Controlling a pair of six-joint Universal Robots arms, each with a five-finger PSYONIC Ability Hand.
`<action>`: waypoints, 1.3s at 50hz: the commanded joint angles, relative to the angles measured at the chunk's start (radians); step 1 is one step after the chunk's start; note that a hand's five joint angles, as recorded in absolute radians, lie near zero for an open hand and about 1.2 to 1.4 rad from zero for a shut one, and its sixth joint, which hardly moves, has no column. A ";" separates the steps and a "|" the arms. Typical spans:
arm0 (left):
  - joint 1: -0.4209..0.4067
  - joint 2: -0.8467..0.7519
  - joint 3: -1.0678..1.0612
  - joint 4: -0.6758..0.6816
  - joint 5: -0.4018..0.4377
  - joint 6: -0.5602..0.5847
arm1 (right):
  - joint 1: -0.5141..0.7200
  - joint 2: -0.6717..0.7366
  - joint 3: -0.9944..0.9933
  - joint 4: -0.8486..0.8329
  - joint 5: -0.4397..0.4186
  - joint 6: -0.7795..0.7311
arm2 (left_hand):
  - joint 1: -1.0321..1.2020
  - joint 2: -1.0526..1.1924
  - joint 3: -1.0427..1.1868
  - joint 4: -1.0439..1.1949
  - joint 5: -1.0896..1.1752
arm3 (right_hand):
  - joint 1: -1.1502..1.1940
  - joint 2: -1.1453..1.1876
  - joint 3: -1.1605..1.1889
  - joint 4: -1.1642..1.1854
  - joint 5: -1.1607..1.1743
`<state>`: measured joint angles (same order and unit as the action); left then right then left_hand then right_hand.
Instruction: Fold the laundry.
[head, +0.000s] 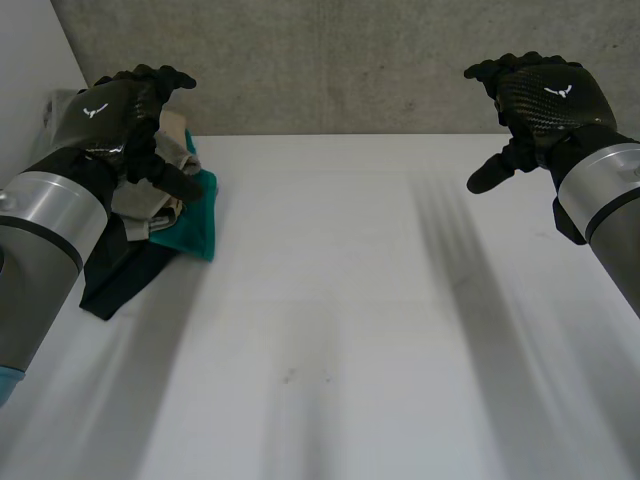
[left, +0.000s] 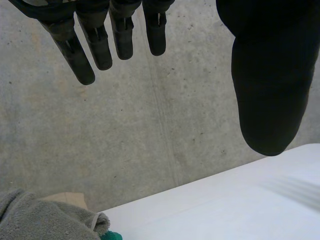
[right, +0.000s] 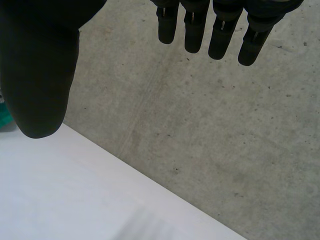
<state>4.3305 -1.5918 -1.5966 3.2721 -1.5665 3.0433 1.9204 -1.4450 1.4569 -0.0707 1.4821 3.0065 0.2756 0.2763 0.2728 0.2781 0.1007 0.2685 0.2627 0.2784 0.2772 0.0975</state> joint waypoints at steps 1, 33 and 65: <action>0.000 0.004 -0.003 0.000 -0.001 0.000 | 0.002 0.000 0.000 0.000 0.000 -0.006 | -0.074 -0.075 -0.071 -0.076 -0.073 | -0.094 -0.088 -0.104 -0.103 -0.097; 0.221 -0.570 0.444 0.178 0.008 0.442 | 0.002 0.002 0.003 0.002 -0.006 -0.011 | -0.086 -0.086 -0.083 -0.088 -0.085 | -0.094 -0.088 -0.104 -0.103 -0.097; 0.226 -0.839 0.710 0.222 0.057 0.539 | -0.009 0.044 -0.006 0.002 -0.003 -0.063 | 1.121 1.120 1.123 1.118 1.121 | -0.094 -0.088 -0.104 -0.103 -0.097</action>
<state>4.6042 -2.5808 -0.8007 3.4908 -1.5067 3.6659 1.9181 -1.3971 1.4556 -0.0683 1.4775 2.9436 1.1561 1.1767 1.1623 1.1893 0.9509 0.2302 0.2158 0.2141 0.2123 0.0479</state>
